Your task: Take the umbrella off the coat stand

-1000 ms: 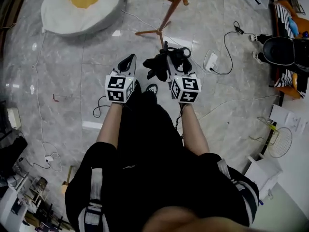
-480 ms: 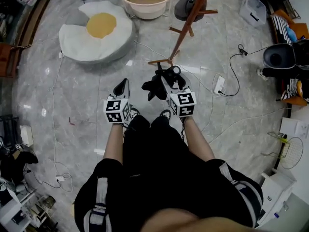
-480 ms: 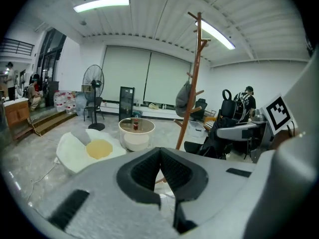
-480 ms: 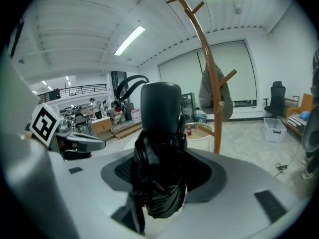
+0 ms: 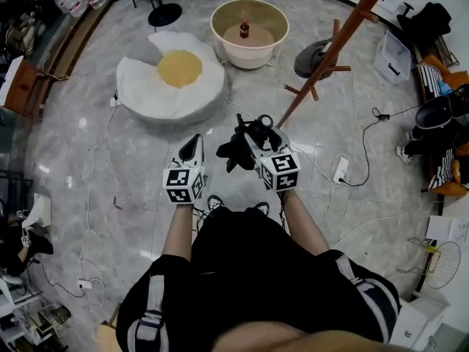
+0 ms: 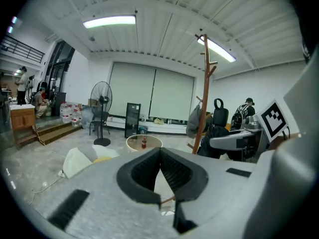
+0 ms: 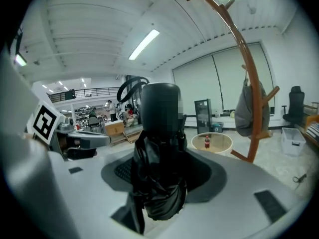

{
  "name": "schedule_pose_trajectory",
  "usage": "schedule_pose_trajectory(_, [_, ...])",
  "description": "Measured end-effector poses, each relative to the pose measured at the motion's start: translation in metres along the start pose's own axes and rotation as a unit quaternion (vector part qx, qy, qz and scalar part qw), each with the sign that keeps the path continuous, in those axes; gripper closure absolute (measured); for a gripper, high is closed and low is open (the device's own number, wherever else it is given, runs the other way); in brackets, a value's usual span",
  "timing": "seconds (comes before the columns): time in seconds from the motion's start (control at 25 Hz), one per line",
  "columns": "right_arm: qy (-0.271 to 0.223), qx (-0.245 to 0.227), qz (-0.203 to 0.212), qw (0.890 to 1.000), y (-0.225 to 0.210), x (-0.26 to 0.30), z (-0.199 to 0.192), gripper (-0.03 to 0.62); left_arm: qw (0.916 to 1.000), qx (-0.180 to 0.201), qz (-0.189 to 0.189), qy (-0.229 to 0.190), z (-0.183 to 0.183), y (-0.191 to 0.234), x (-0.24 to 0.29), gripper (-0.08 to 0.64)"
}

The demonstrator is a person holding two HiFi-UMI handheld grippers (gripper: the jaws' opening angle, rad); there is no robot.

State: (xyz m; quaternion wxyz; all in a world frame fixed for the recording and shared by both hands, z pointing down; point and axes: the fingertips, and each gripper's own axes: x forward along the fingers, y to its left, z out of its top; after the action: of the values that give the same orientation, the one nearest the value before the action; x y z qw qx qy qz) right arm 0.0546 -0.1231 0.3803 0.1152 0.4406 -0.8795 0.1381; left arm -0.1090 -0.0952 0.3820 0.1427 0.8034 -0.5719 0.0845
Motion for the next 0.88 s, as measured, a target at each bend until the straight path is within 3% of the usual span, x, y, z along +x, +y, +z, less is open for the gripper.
schedule_pose_trajectory(0.36, [-0.049, -0.049, 0.034, 0.997, 0.034, 0.011, 0.085, 0.35, 0.9941, 0.036, 0.033, -0.097, 0.093, 0.016, -0.033, 0.561])
schedule_pose_trajectory(0.56, [-0.068, -0.06, 0.062, 0.994, 0.052, 0.017, 0.106, 0.35, 0.9915, 0.039, 0.056, -0.111, 0.102, 0.026, -0.046, 0.561])
schedule_pose_trajectory(0.88, [-0.063, -0.064, 0.082, 0.993, 0.065, 0.024, 0.101, 0.35, 0.9897, 0.035, 0.076, -0.116, 0.098, 0.033, -0.058, 0.561])
